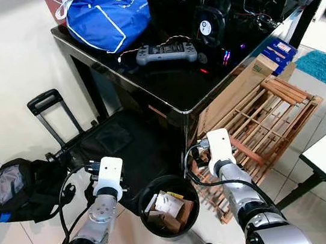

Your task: Picking trash to rubbish bin

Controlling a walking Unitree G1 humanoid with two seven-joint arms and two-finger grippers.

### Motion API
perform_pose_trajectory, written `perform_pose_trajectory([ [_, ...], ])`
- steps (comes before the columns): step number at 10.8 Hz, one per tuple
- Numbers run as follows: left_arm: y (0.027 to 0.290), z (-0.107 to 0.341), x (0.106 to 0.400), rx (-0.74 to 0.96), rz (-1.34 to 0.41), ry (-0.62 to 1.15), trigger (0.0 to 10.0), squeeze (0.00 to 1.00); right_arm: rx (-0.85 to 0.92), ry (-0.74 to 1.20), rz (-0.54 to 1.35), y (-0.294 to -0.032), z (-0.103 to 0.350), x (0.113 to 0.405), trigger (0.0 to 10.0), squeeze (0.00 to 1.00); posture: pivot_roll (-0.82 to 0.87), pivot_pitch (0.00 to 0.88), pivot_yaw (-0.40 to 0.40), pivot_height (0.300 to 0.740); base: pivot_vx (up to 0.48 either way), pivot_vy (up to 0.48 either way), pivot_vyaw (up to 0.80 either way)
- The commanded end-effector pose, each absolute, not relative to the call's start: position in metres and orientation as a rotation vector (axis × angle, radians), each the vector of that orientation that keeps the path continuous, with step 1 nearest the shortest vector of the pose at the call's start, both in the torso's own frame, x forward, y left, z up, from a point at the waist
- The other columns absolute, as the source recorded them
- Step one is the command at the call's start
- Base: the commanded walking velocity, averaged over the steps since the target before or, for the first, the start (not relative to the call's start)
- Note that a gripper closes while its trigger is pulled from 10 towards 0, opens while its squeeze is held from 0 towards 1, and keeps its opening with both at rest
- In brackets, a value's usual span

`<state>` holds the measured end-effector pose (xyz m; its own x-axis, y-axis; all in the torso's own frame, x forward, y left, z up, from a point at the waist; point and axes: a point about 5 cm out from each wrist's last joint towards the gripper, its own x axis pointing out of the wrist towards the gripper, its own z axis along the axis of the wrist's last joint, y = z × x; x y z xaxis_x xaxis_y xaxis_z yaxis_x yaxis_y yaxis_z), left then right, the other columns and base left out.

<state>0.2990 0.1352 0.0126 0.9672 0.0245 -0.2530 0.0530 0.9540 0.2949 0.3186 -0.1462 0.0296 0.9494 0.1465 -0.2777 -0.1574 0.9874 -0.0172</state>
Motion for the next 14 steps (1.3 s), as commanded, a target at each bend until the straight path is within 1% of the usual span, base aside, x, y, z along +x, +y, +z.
perform_pose_trajectory([
  [1,0.1333,0.0142,0.3006,0.297,-0.02,0.251,10.0,0.0,-0.03,0.275,0.15,-0.1441,0.0312,0.3205,10.0,0.0,0.0,0.105,-0.003,0.74,0.0,0.0,0.0],
  [14,0.1326,0.0141,0.2996,0.269,-0.009,0.243,10.0,0.0,-0.02,0.28,0.16,-0.1393,0.0294,0.319,10.0,0.0,0.0,0.132,-0.012,0.74,0.0,0.0,0.0],
])
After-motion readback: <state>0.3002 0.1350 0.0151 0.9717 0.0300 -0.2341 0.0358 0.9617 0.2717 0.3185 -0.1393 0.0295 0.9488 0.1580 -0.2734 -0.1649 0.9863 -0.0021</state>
